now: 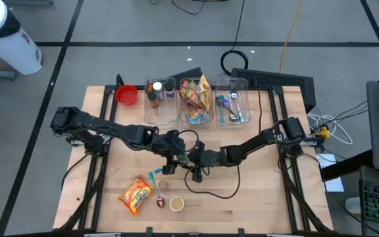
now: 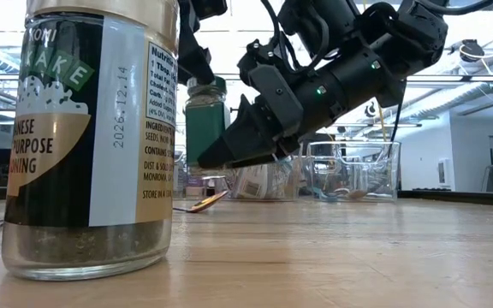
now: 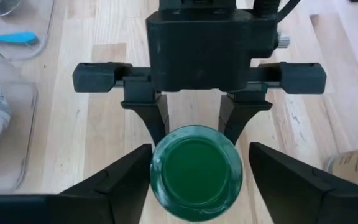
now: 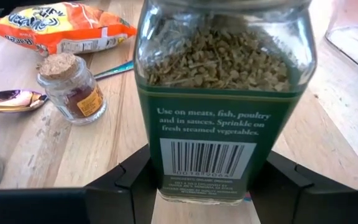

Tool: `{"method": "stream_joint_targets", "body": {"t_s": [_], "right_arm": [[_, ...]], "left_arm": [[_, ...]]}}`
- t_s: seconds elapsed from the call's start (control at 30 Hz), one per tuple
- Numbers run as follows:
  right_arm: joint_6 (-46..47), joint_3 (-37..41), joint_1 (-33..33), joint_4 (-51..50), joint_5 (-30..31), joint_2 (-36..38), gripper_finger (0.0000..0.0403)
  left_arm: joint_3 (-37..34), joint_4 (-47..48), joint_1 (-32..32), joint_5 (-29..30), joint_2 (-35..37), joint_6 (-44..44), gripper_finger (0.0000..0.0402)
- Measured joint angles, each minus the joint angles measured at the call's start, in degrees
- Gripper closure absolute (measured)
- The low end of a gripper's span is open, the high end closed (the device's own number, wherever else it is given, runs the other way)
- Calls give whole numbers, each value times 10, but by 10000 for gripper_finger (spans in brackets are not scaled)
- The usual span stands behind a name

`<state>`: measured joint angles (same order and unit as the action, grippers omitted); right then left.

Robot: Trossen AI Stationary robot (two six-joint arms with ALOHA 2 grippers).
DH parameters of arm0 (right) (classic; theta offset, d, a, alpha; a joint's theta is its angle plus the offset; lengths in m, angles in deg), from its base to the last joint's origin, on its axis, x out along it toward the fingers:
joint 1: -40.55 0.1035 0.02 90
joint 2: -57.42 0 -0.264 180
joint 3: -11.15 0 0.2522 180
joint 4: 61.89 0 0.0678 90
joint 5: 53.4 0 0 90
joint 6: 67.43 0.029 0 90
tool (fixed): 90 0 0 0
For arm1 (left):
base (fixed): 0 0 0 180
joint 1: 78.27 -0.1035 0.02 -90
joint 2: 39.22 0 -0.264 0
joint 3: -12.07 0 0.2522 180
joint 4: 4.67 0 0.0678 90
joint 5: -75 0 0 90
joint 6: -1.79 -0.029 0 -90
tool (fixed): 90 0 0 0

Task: Pick & Place Food Item
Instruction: Put the green seasoning bottle into the left transparent bin

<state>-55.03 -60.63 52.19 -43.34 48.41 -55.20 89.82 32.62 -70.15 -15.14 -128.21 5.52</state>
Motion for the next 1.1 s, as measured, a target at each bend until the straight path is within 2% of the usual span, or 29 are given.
{"method": "stream_joint_targets", "body": {"t_s": [0.2, 0.47, 0.53, 0.67, 0.73, 0.93, 1.1], "right_arm": [[0, 0, 0, 0, 0, 0, 215], [-8, 0, 0, 4, 2, 0, 214], [-11, -1, 0, 2, 1, 1, 178], [-14, 0, 1, -36, -33, 6, 55], [-12, 2, 1, -45, -32, 16, 21], [-22, 1, 0, -59, -32, 52, 55], [-22, 8, 5, -95, -32, 104, 74]], "left_arm": [[0, 7, -11, -3, 0, 21, 193], [0, 12, -15, -2, 7, 11, 193], [0, 16, -11, 4, 18, 8, 193], [-1, 39, -7, 42, 65, 2, 193], [-1, 60, -8, 70, 94, 2, 193], [0, 101, -18, 165, 183, -3, 193], [0, 132, -79, 213, 231, -5, 193]]}}
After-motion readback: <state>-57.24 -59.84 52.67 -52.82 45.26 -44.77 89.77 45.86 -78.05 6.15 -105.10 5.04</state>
